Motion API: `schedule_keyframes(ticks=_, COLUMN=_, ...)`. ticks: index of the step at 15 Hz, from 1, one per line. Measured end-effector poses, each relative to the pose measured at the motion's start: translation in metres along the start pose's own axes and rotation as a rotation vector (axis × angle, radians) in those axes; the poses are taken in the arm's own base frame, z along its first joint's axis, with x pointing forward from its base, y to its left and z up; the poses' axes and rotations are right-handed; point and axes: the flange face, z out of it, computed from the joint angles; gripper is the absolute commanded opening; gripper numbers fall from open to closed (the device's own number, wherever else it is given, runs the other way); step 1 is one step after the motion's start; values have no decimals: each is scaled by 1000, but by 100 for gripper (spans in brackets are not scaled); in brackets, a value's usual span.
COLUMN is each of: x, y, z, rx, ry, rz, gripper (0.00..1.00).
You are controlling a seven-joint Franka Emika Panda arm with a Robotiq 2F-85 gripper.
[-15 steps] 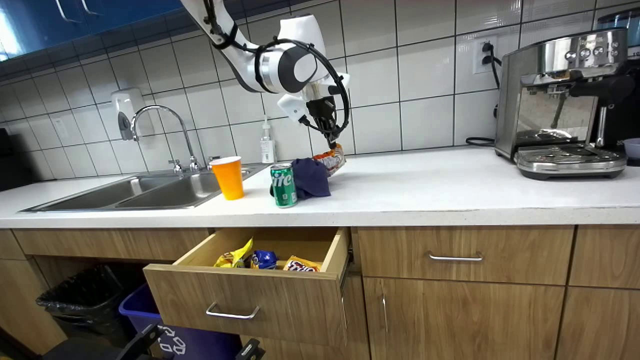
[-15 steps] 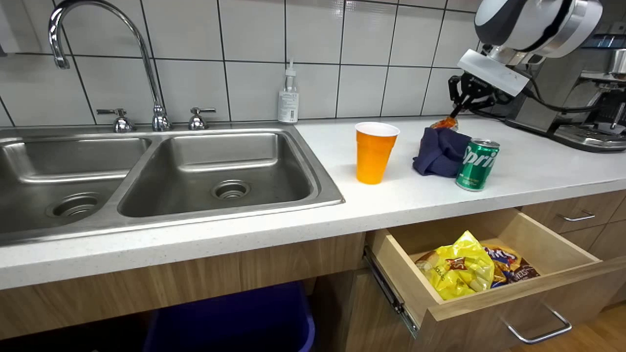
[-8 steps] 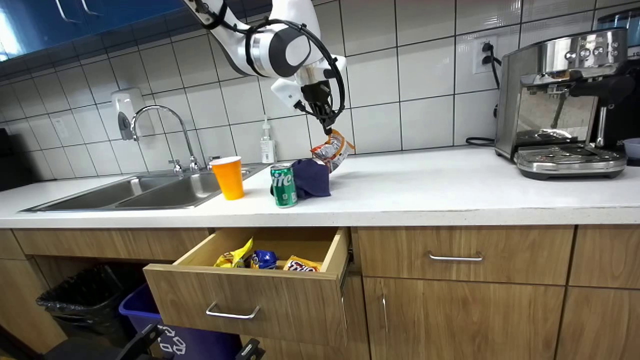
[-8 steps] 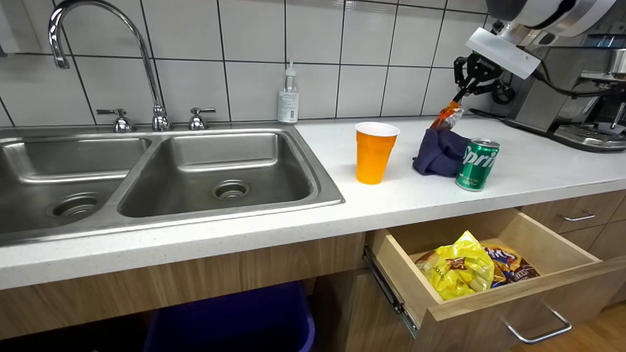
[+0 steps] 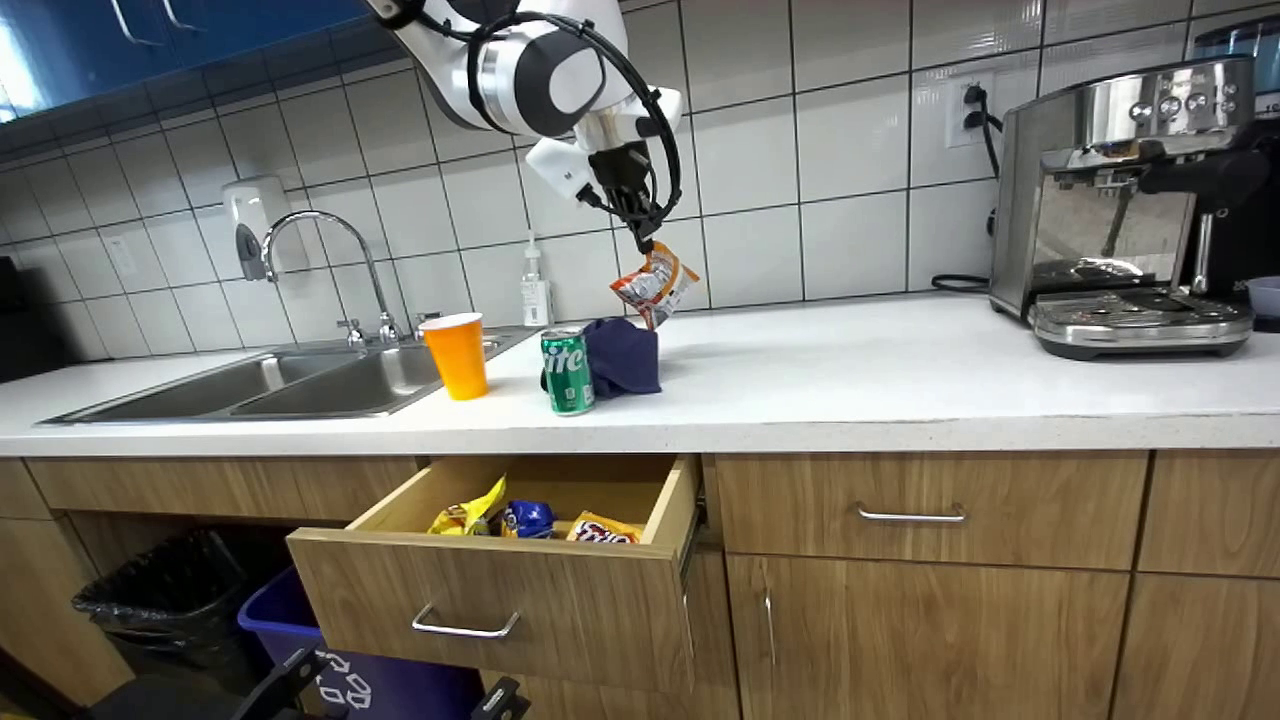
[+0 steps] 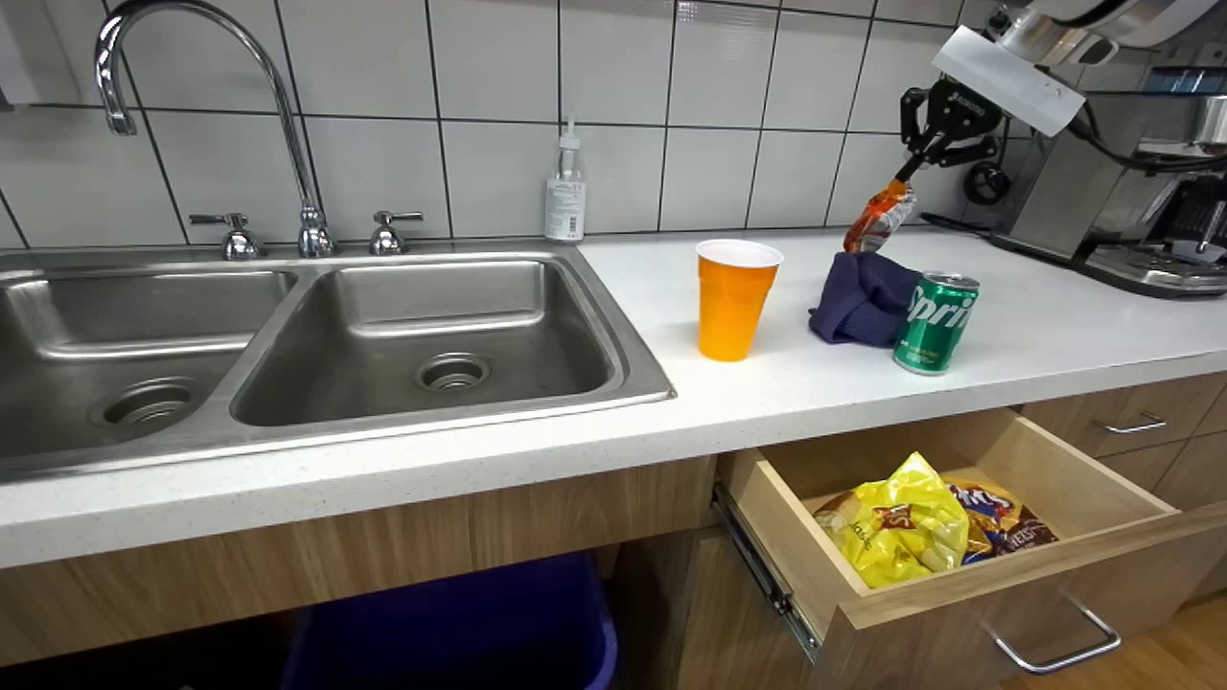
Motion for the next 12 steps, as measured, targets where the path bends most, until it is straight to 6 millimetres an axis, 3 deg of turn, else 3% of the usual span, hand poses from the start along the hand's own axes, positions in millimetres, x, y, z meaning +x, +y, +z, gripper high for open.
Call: schedule_keyframes(ticks=12, x=-18, y=19, z=-54, rx=51, ry=38, rz=-39, gripper=0)
